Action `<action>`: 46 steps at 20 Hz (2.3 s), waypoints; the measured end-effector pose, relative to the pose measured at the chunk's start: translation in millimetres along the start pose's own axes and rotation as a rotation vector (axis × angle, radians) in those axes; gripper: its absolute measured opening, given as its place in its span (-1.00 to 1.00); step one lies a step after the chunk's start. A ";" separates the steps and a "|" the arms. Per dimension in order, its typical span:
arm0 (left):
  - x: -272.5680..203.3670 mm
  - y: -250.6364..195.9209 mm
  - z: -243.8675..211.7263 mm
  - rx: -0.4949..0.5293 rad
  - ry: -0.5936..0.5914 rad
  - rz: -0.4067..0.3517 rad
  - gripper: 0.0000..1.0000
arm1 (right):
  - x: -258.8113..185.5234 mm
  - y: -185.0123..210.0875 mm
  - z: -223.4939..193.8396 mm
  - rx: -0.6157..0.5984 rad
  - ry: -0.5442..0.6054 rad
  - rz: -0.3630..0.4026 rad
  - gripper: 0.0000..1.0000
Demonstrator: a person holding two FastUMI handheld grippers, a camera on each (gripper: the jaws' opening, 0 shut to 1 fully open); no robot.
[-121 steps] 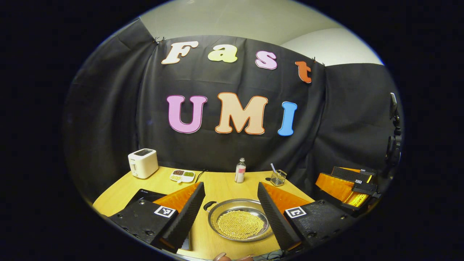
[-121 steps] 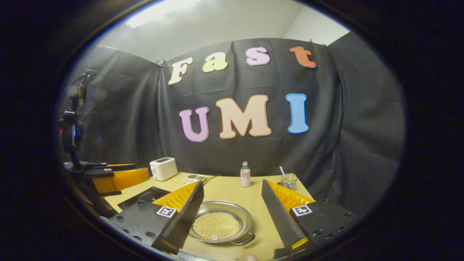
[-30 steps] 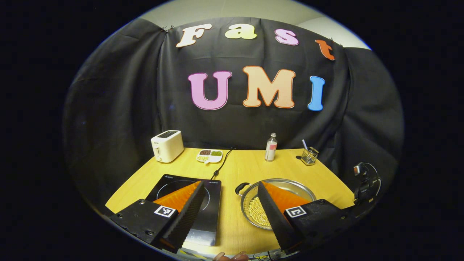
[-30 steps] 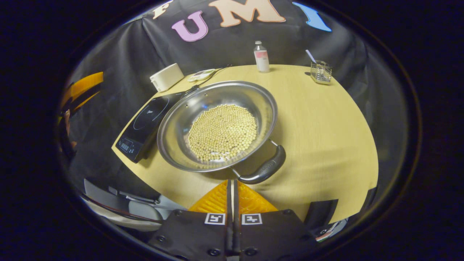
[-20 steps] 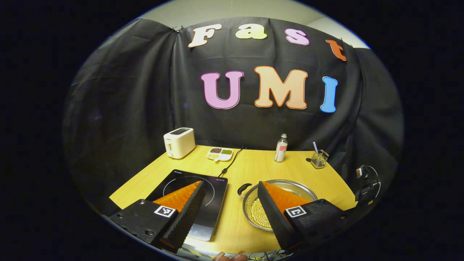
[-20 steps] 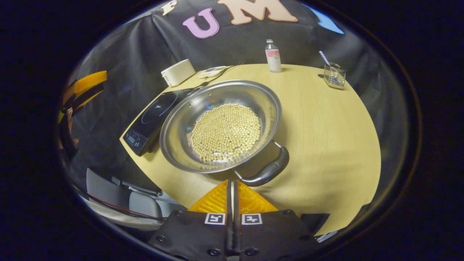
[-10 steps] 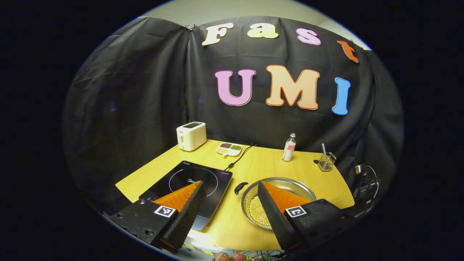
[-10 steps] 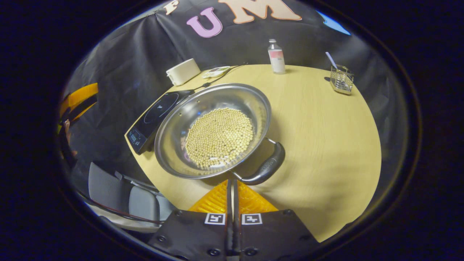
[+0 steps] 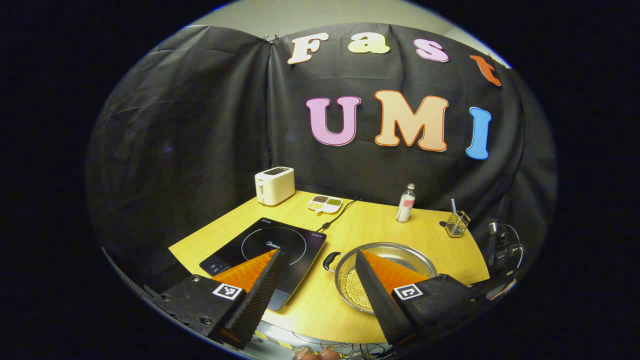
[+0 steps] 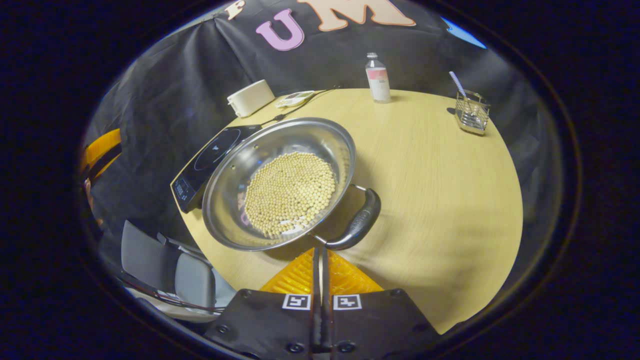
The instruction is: First push the handle of the pot to place it horizontally, then grasp the pot with both hands and set it on the induction cooktop.
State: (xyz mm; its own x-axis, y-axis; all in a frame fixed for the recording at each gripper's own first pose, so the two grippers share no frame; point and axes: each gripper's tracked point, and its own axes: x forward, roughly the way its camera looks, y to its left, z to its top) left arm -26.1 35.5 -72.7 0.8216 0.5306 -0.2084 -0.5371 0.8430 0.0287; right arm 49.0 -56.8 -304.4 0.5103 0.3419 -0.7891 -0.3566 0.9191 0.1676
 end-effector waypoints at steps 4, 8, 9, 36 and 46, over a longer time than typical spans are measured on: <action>-2.7 1.5 -2.8 -0.014 0.009 0.020 0.89 | -0.4 -8.4 6.1 0.001 -0.008 -0.005 -1.00; -2.7 -0.9 -4.8 -0.026 0.016 0.022 0.89 | -0.2 -17.0 8.5 -0.002 -0.013 -0.016 -0.94; -2.9 -1.0 -5.6 -0.023 0.017 0.023 0.89 | 0.8 -18.8 10.5 -0.013 -0.015 -0.018 -0.95; 183.8 -26.4 -82.8 0.082 0.345 -0.417 0.92 | 2.3 -28.2 69.6 0.244 -0.179 -0.359 0.38; 210.8 -34.4 -143.5 0.121 0.482 -0.436 0.92 | 25.2 -47.1 64.5 0.282 -0.131 -0.395 0.99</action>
State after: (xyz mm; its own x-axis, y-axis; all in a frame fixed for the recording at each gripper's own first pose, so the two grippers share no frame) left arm 138.1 105.6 -257.9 0.7664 0.0633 -0.6392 -0.1262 0.9906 -0.0533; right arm 129.1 -78.8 -294.1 0.6640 -0.0376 -0.7468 0.0999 0.9942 0.0388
